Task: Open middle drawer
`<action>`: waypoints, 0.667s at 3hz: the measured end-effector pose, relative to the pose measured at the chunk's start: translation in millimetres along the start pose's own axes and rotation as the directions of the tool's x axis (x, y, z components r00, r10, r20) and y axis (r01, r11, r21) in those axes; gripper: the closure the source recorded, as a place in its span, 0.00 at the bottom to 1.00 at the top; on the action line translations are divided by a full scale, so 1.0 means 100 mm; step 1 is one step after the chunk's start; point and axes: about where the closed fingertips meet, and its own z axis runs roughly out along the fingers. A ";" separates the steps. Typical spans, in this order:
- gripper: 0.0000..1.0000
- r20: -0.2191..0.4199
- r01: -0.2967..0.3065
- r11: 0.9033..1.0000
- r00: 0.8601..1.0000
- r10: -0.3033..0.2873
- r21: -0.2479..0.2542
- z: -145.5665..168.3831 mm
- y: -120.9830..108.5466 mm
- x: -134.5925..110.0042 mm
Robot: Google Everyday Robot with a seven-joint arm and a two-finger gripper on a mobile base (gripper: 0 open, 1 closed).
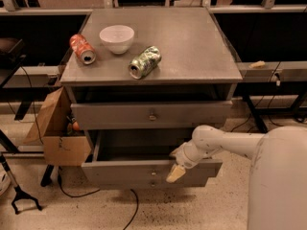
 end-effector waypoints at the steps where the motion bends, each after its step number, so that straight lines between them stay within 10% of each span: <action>1: 0.00 0.000 0.000 1.000 1.000 0.000 0.000 0.00 0.00 0.00; 2: 0.00 -0.008 0.013 1.000 1.000 -0.013 -0.004 0.02 0.04 -0.01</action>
Offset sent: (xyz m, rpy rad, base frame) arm -0.0055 0.0034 -0.0008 -0.0229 -0.0104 0.0276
